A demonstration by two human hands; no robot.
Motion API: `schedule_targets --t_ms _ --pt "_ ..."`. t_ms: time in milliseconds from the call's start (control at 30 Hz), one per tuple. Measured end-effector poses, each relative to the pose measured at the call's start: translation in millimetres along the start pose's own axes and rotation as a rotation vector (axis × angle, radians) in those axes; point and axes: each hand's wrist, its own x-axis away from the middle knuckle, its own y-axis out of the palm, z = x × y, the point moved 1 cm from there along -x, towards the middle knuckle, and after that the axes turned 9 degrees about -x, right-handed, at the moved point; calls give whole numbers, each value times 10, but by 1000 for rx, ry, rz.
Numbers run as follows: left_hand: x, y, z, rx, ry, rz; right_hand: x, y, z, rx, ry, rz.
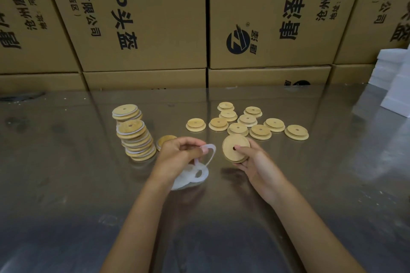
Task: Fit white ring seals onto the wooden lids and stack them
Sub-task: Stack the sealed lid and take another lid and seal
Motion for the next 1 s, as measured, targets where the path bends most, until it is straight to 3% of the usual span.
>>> schedule_targets --t_ms 100,233,467,567,1000 --pt "84 83 86 200 -48 -135 22 -1 -13 -39 41 -62" --pt "148 204 127 178 -16 -214 68 38 24 -30 109 -108" --pt "106 307 93 -18 88 85 98 70 8 -36 195 -180" --pt "98 319 81 -34 115 87 112 58 7 87 177 -244" --pt "65 262 44 -239 174 58 103 47 63 246 20 -220"
